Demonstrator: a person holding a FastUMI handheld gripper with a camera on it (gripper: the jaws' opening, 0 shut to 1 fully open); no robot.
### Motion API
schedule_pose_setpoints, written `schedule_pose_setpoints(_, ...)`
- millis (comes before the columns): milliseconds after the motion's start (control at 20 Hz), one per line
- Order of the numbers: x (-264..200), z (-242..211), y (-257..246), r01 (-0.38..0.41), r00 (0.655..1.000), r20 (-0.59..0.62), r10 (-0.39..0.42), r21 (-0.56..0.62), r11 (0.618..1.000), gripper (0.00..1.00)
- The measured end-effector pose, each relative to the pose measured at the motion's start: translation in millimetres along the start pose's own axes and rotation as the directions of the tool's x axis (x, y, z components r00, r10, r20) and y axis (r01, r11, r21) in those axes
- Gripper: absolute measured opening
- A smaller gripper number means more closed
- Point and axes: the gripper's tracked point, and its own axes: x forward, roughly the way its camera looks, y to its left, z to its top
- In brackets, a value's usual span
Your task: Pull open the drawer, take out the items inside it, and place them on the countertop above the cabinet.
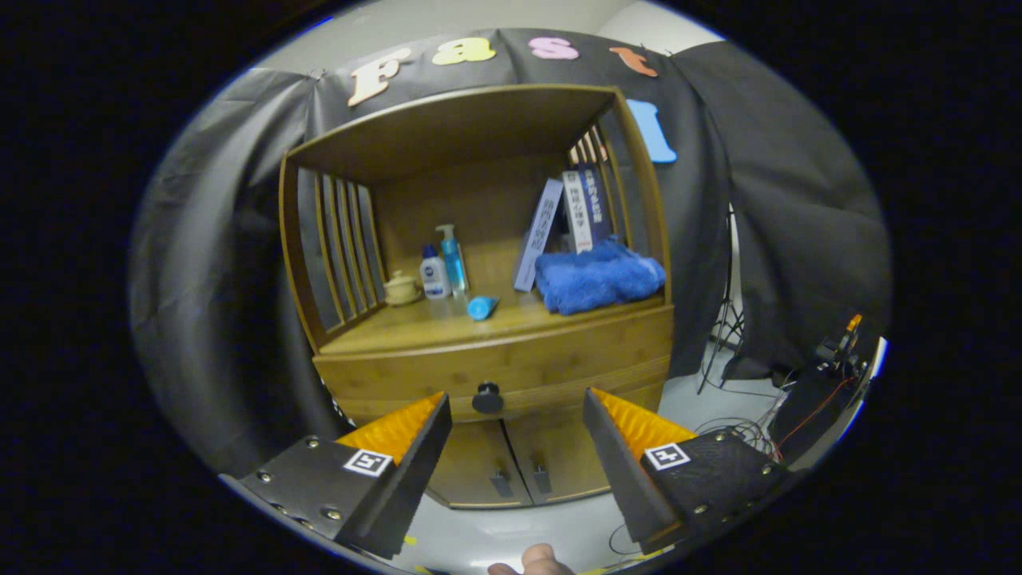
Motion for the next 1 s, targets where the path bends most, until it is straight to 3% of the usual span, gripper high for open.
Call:
schedule_pose_setpoints(450,-40.9,71.8,6.4,-0.007,0.995,0.095,0.023,-0.172,0.985,0.99)
schedule_pose_setpoints(700,-71.7,114.3,13.5,0.061,0.976,0.216,0.0,-0.278,0.959,0.99)
schedule_pose_setpoints(1000,-93.9,134.8,26.2,0.035,0.964,0.264,0.035,-0.255,0.966,0.99)
